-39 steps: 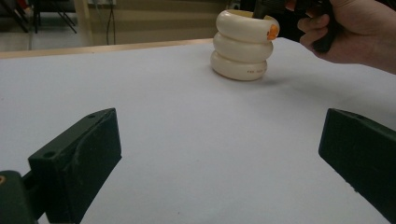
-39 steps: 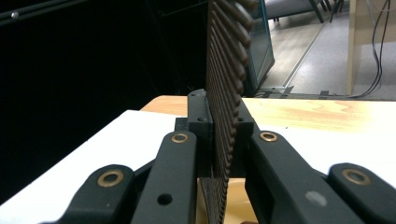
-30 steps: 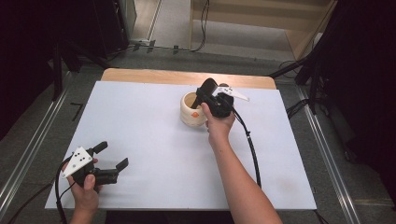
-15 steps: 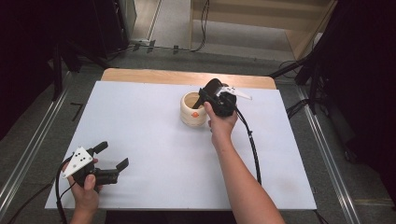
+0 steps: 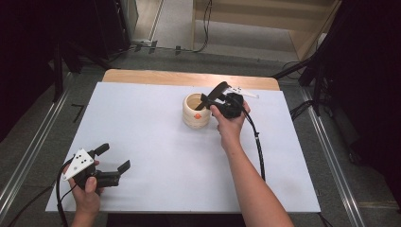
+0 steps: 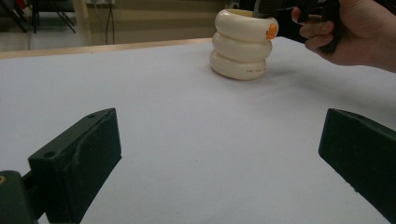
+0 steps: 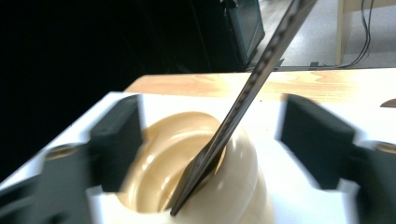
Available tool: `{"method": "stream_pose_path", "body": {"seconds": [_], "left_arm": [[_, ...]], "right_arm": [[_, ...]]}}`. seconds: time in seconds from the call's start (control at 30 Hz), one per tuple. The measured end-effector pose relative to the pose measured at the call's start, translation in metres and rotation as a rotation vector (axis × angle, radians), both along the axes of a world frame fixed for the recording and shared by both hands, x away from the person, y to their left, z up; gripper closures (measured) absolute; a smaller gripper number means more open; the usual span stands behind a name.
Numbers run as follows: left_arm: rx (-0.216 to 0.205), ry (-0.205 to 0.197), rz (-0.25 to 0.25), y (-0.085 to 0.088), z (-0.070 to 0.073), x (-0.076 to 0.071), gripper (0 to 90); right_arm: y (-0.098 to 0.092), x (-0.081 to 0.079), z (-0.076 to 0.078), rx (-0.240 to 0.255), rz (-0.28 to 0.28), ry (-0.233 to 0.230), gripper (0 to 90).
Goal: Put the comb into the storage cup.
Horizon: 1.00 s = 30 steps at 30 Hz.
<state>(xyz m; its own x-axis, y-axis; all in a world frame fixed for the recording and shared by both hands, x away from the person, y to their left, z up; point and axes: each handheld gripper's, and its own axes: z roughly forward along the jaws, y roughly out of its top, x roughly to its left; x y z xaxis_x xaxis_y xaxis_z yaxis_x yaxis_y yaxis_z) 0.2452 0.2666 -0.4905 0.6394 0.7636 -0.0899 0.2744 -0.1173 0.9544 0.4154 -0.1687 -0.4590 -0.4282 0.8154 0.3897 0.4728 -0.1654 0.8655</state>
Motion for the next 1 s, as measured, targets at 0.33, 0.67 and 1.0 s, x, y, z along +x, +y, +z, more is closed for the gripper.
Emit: {"method": "stream_pose_path", "body": {"seconds": [0.33, 0.67, 1.0], "left_arm": [[0.003, -0.013, 0.004, 0.0, 0.0, -0.002, 0.0], [0.004, -0.013, 0.002, 0.0, 0.0, -0.002, 0.0], [0.007, -0.012, 0.002, -0.001, 0.0, -0.002, 0.0]], "right_arm": [[-0.007, -0.014, 0.005, -0.047, 0.08, -0.058, 0.0], [-0.02, -0.027, 0.006, -0.069, 0.08, -0.082, 0.0], [-0.028, -0.041, 0.002, -0.127, 0.087, -0.095, 0.0]]}}
